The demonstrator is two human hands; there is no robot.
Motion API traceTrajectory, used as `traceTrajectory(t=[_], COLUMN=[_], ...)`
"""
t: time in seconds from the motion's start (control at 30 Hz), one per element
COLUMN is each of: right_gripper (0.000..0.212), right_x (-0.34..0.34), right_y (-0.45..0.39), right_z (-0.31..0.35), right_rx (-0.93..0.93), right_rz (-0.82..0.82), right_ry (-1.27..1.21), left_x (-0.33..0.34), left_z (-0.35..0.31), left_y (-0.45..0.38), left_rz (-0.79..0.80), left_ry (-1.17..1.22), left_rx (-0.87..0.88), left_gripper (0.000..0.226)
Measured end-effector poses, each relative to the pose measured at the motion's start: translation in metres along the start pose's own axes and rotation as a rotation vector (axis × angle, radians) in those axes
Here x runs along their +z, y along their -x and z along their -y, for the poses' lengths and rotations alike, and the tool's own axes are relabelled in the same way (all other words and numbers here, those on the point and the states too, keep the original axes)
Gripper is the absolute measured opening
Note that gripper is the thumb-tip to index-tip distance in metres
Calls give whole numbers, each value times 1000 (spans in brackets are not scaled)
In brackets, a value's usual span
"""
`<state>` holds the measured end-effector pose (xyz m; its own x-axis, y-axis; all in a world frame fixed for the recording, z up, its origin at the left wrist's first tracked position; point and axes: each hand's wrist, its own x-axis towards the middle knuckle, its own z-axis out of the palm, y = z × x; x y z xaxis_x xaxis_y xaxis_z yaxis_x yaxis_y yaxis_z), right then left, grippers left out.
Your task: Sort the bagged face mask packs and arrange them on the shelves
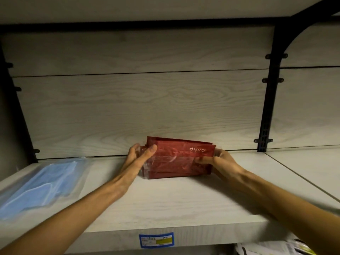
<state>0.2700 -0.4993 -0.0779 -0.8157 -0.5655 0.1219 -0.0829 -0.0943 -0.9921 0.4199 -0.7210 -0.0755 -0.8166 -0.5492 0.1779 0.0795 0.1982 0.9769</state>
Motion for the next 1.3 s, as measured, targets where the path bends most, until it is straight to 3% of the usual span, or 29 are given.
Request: traceTrajectory(t=[0.13,0.23,0.33,0.47,0.6,0.77,0.93,1.03,1.13,1.3], right_gripper=[36,42,69,74,67,27,24,26,35,24], right_x=[3,0,-6,-1,7,3,9,8,1,-6], right_y=[-3,-2,-3,-1,1,-1,4,4,1,16], right_z=[-6,-9,-10,-13,-13,-13,-18,-19,-16,-6], right_rx=[-32,-40,-34,-51,-58,-64,-192,-290,-248,-217], right_rz=[-7,48,-19,-32,-8,22,57,-7,11,24], right_ry=[18,22,14,1,82,18,117,150,169,376], left_x=[5,13,14,13,17,15,18,19,12,11], left_z=[-4,0,5,8,7,4,2,4,10,8], left_y=[5,10,14,13,14,16,20,22,26,40], left_rz=[-16,-91,-81,-21,-38,-90,-119,-62,-15,-82], left_ry=[-1,-19,-17,54,54,64,44,18,-86,-127], left_rx=[17,91,105,50,69,133,166,142,124,150], left_gripper=[70,58,67,71,67,52,44,49,62,64])
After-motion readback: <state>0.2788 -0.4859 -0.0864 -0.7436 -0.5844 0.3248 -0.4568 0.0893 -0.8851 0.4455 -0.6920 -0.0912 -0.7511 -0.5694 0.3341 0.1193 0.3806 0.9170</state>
